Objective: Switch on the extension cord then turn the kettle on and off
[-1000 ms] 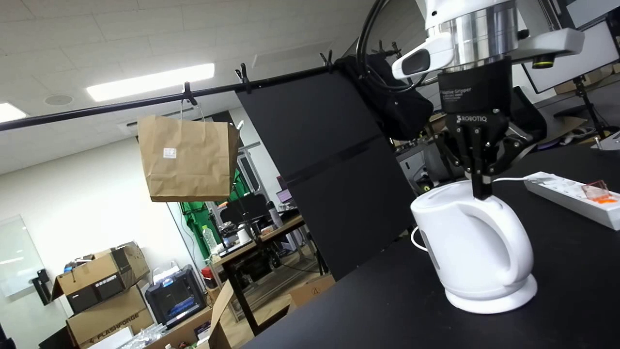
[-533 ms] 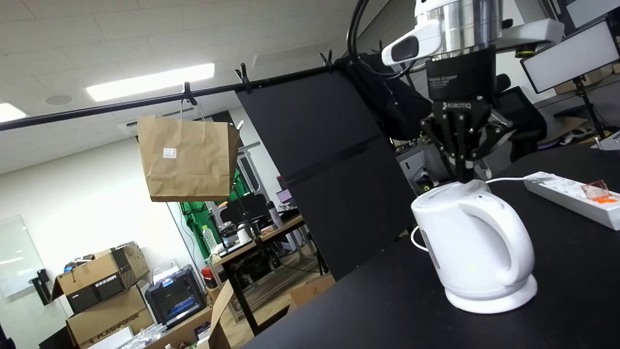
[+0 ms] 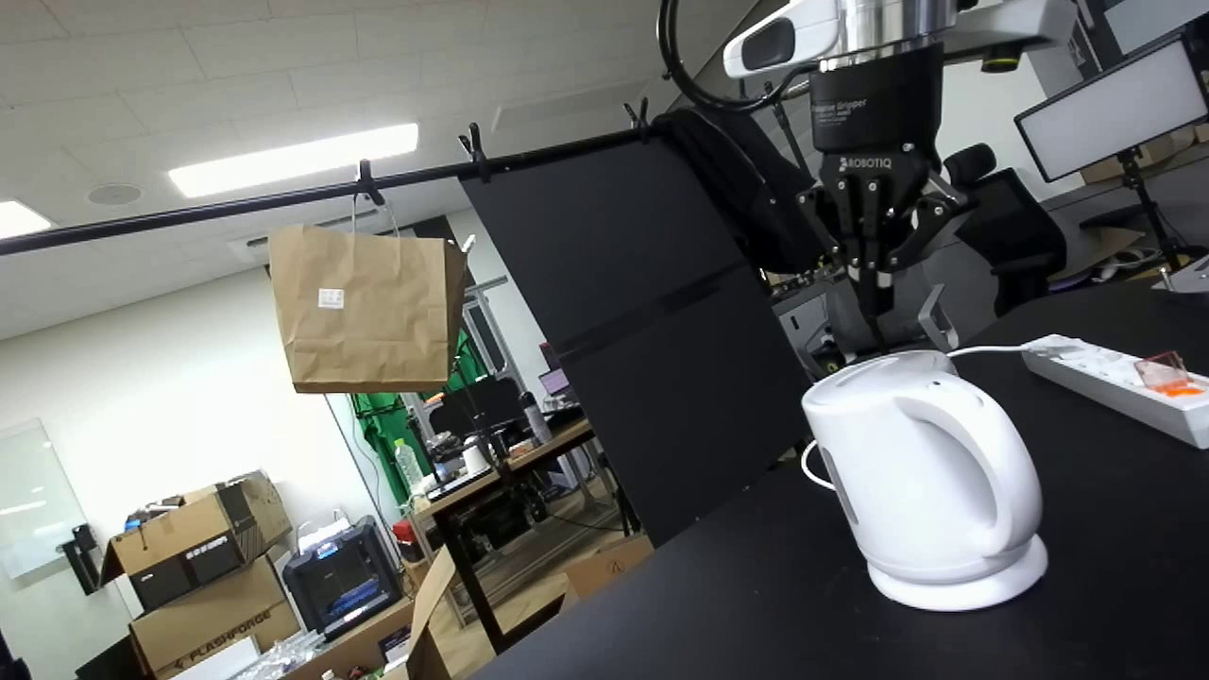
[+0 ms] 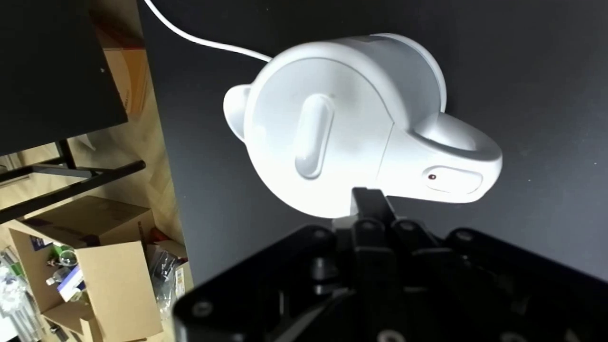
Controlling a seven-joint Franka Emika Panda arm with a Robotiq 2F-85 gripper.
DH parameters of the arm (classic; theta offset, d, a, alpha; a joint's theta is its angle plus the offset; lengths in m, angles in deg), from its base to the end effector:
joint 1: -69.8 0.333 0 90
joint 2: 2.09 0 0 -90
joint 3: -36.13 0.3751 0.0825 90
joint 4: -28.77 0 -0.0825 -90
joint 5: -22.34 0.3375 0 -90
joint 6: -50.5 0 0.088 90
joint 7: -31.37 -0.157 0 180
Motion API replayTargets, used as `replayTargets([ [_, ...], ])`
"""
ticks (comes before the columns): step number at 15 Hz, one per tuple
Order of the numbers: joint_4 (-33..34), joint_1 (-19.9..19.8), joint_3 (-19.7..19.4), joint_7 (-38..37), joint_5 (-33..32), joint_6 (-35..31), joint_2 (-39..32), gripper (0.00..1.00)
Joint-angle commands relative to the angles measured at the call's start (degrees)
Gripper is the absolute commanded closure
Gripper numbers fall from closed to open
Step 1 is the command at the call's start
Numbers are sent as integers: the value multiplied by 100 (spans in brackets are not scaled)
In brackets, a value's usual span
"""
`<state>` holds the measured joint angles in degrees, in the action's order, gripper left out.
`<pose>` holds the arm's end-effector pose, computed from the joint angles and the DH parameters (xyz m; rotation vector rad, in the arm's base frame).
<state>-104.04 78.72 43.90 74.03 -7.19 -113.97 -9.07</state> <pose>0.5208 0.1767 0.3823 2.0366 1.8957 0.5113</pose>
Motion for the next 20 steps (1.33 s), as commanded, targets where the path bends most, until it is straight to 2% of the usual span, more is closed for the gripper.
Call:
replayTargets([
  [1,-24,44,-60,-237,-166,107,127,100],
  [9,-33,5,35,-84,2,336,109,100],
  [14,11,14,162,79,219,738,31,100],
  [17,48,-40,289,388,682,892,-33,100],
  [20,113,-136,411,981,1468,850,-127,100],
])
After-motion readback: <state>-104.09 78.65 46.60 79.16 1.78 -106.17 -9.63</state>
